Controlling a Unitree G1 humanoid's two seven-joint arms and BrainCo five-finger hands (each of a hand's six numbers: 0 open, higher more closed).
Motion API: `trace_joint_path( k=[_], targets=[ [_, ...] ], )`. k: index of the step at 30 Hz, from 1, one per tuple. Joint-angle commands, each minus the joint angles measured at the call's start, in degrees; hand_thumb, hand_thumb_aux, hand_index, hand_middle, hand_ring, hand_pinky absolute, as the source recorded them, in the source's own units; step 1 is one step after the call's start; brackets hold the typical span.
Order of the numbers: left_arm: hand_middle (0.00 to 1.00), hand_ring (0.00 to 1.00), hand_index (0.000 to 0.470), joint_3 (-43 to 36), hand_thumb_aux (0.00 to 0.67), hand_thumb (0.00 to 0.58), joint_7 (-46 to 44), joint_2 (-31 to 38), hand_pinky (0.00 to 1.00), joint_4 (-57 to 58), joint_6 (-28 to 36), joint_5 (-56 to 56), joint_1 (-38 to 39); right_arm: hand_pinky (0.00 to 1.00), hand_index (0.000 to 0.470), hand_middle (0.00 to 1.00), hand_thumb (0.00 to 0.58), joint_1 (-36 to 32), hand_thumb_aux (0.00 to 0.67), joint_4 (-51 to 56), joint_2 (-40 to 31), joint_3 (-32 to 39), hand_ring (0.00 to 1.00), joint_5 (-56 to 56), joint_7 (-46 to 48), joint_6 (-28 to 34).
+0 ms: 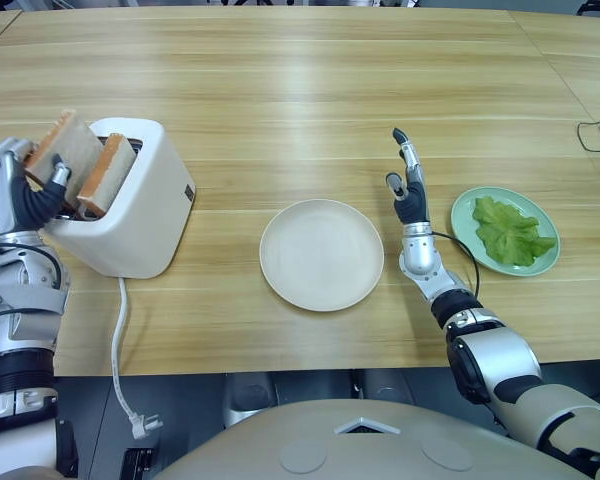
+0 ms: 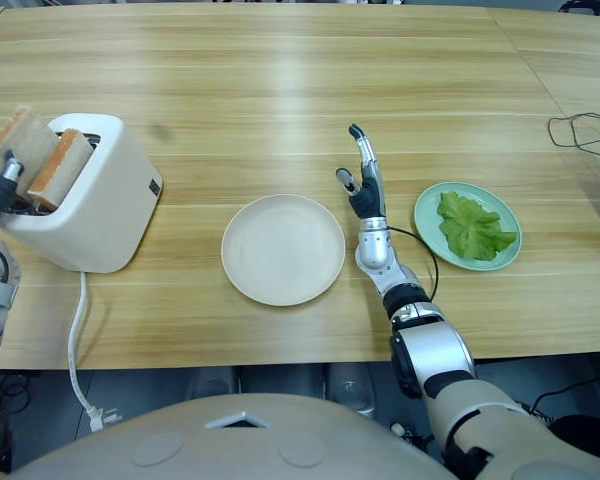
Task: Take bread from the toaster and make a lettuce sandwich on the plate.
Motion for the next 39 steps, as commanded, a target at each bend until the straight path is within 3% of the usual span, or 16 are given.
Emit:
trace_joint_path(
  k=[1,5,8,12,14,17,25,33,39],
  targets=[
    [1.00,1.00,0.460,2.1,0.670,0.580,4.9,-1.5,1.00,-4.8,0.8,0.3,-2.1,0.00,0.000,0.00,0.000,-0.5,0.000,0.7,-0.5,-0.3,0.00,0.0,-0.9,1.1],
    [1.00,1.00,0.460,4.7,0.670,0.580,10.6,-4.4,1.00,-12.4,-2.2,-0.2,-3.6,0.00,0.000,0.00,0.000,-0.7,0.000,0.5,-1.0,-0.8,0.00,0.4,-1.7,1.1],
    [1.00,1.00,0.460,5.1,0.670,0.580,12.6,-8.0,1.00,-20.9,-7.9,-2.1,-4.0,0.00,0.000,0.00,0.000,-0.9,0.000,0.5,-1.4,-1.1,0.00,0.7,-2.2,1.0],
    [1.00,1.00,0.460,-5.2,0.670,0.580,3.7,-12.8,1.00,-28.5,-18.2,-8.8,-5.4,0.00,0.000,0.00,0.000,-0.7,0.000,-0.4,-2.8,-2.1,0.00,1.2,-3.3,0.4],
    [1.00,1.00,0.460,-17.2,0.670,0.580,-8.2,-15.7,1.00,-26.6,-20.2,-14.7,-7.3,0.00,0.000,0.00,0.000,0.4,0.000,-2.8,-4.6,-3.8,0.00,1.8,-4.2,-0.5],
    [1.00,1.00,0.460,-29.0,0.670,0.580,-23.6,-20.8,1.00,-17.2,-17.9,-22.1,-8.1,0.00,0.000,0.00,0.000,3.2,0.000,-8.0,-8.5,-6.9,0.00,2.7,-5.2,-1.1],
    [1.00,1.00,0.460,-38.1,0.670,0.580,-44.6,-24.0,1.00,-4.4,-17.5,-27.8,-5.4,0.00,0.000,0.00,0.000,12.6,0.000,-18.6,-22.6,-14.6,0.00,-0.3,-7.2,4.7],
    [1.00,1.00,0.460,-35.3,0.670,0.580,-49.9,-21.3,1.00,1.2,-17.3,-25.8,-5.9,0.00,0.000,0.00,0.000,17.4,0.000,-12.8,-34.3,-15.4,0.00,-5.9,-12.0,14.3],
    [1.00,1.00,0.460,-34.4,0.670,0.580,-46.1,-20.1,1.00,8.0,-16.6,-18.9,-7.9,0.00,0.000,0.00,0.000,15.5,0.000,-5.6,-33.9,-6.5,0.00,-13.8,-13.3,21.9]
  ],
)
